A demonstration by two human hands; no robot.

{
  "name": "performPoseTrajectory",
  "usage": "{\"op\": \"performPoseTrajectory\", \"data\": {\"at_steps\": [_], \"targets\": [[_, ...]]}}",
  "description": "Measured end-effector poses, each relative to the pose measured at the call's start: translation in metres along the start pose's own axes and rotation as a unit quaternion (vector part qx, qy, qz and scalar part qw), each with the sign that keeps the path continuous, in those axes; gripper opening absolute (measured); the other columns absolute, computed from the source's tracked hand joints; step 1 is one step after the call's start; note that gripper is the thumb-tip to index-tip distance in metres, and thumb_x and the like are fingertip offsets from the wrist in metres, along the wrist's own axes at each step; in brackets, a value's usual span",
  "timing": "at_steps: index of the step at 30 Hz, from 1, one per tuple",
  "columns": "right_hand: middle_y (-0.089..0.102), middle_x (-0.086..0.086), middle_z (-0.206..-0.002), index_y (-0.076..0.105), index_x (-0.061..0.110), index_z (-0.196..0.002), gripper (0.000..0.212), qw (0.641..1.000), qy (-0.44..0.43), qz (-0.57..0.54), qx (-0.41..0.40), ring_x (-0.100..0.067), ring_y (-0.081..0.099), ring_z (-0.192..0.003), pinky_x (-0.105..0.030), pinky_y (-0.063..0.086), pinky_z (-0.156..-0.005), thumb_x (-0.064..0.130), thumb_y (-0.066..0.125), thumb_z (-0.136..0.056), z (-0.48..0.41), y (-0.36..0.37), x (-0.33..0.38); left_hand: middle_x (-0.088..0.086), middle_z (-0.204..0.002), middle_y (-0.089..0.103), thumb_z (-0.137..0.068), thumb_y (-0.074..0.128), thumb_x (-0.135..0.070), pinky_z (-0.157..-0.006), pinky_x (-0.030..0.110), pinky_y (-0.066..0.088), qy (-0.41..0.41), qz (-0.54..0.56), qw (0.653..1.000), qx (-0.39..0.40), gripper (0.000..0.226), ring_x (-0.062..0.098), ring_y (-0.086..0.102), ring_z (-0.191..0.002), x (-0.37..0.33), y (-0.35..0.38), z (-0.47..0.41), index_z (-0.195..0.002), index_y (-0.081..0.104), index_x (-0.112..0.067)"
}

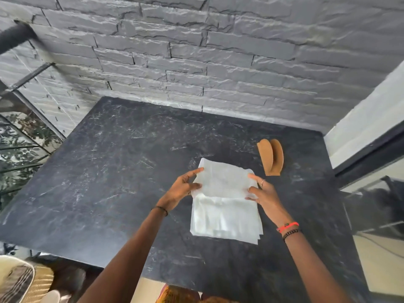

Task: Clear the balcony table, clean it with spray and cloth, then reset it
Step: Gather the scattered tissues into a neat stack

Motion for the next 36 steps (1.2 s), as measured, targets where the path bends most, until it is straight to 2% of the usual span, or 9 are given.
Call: {"op": "performPoseTrajectory", "data": {"at_steps": [3,6,8,12,16,22,25,29,36], "targets": [[0.056,0.003,-0.121,0.047,0.014,-0.138,0.054,0.999,-0.002,0.032,-0.022,-0.004,0.065,-0.070,-0.021,0.058,-0.059,-0.007,0.048,-0.088,0.021,-0.012,-0.012,-0.003,-0.134,0.045,-0.090,0.058,0.007,-0.074,0.004,0.048,0.019,-0.053,0.998,-0.003,0.060,0.003,0.040,-0.124,0.011,0.012,0.009,-0.143,0.045,-0.019],[0.054,0.005,-0.103,0.046,0.013,-0.140,0.059,0.997,0.008,0.080,-0.022,0.002,0.051,-0.048,-0.020,0.059,-0.058,-0.010,0.045,-0.086,0.034,-0.016,-0.027,0.012,-0.131,0.054,-0.088,0.059,0.008,-0.073,0.009,0.047,0.030,-0.121,0.992,-0.012,0.061,0.003,0.056,-0.086,0.027,0.020,0.013,-0.141,0.046,-0.018],[0.053,0.004,-0.113,0.043,0.012,-0.141,0.060,0.994,0.019,0.111,-0.014,0.005,0.055,-0.056,-0.021,0.059,-0.060,-0.010,0.045,-0.086,0.040,-0.016,-0.035,0.023,-0.133,0.054,-0.086,0.060,0.011,-0.068,0.007,0.044,0.035,-0.160,0.986,-0.028,0.059,-0.002,0.056,-0.072,0.040,0.023,0.013,-0.140,0.048,-0.011],[0.031,0.001,-0.153,0.039,0.010,-0.143,0.060,0.987,0.025,0.159,-0.008,-0.012,0.056,-0.104,-0.019,0.058,-0.059,-0.011,0.043,-0.086,0.044,-0.015,-0.045,0.018,-0.126,0.057,-0.089,0.063,0.002,-0.066,0.006,0.045,0.020,-0.188,0.980,-0.056,0.047,0.009,0.059,-0.087,0.064,0.026,0.013,-0.133,0.054,-0.012],[0.025,0.004,-0.156,0.037,0.014,-0.144,0.062,0.979,0.030,0.200,0.011,-0.017,0.063,-0.091,-0.019,0.056,-0.055,-0.007,0.044,-0.087,0.044,-0.014,-0.048,0.003,-0.102,0.064,-0.095,0.059,-0.013,-0.064,0.014,0.045,-0.009,-0.116,0.989,-0.094,0.032,-0.001,0.067,-0.072,0.072,0.028,0.013,-0.127,0.059,-0.013],[0.024,0.005,-0.156,0.038,0.018,-0.144,0.059,0.977,0.022,0.211,0.011,-0.021,0.067,-0.064,-0.036,0.054,-0.070,-0.002,0.047,-0.090,0.045,-0.018,-0.037,0.007,-0.117,0.063,-0.089,0.059,0.008,-0.071,0.013,0.051,0.020,-0.046,0.990,-0.131,0.033,0.011,0.061,-0.086,0.060,0.028,0.016,-0.118,0.061,-0.009],[0.026,0.004,-0.156,0.038,0.016,-0.144,0.060,0.977,-0.005,0.213,0.007,-0.017,0.066,-0.073,-0.018,0.054,-0.054,-0.005,0.047,-0.089,0.048,-0.020,-0.031,-0.001,-0.123,0.062,-0.086,0.061,0.011,-0.080,0.013,0.051,0.059,-0.062,0.989,-0.121,0.037,0.008,0.062,-0.091,0.049,0.024,0.021,-0.118,0.063,-0.007],[0.023,0.007,-0.156,0.035,0.016,-0.146,0.062,0.970,-0.006,0.241,0.020,-0.025,0.065,-0.086,-0.039,0.059,-0.070,-0.006,0.047,-0.089,0.053,-0.018,-0.036,0.001,-0.126,0.061,-0.085,0.058,0.017,-0.089,0.018,0.052,0.074,-0.057,0.991,-0.100,0.045,0.011,0.063,-0.100,0.046,0.021,0.027,-0.121,0.062,-0.009],[0.019,0.005,-0.157,0.030,0.010,-0.147,0.065,0.938,-0.013,0.343,0.047,-0.019,0.060,-0.103,-0.035,0.059,-0.065,-0.005,0.044,-0.085,0.059,-0.008,-0.062,0.005,-0.139,0.051,-0.083,0.051,0.025,-0.099,0.030,0.046,0.024,-0.097,0.989,-0.107,0.051,0.025,0.051,-0.127,0.068,0.018,0.027,-0.124,0.059,-0.006]]}}
Point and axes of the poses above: each hand's wrist, its own z-axis away from the middle knuckle, its own y-axis out of the palm, x = y × z, the point moved 3 cm from there along -z, towards the middle knuckle
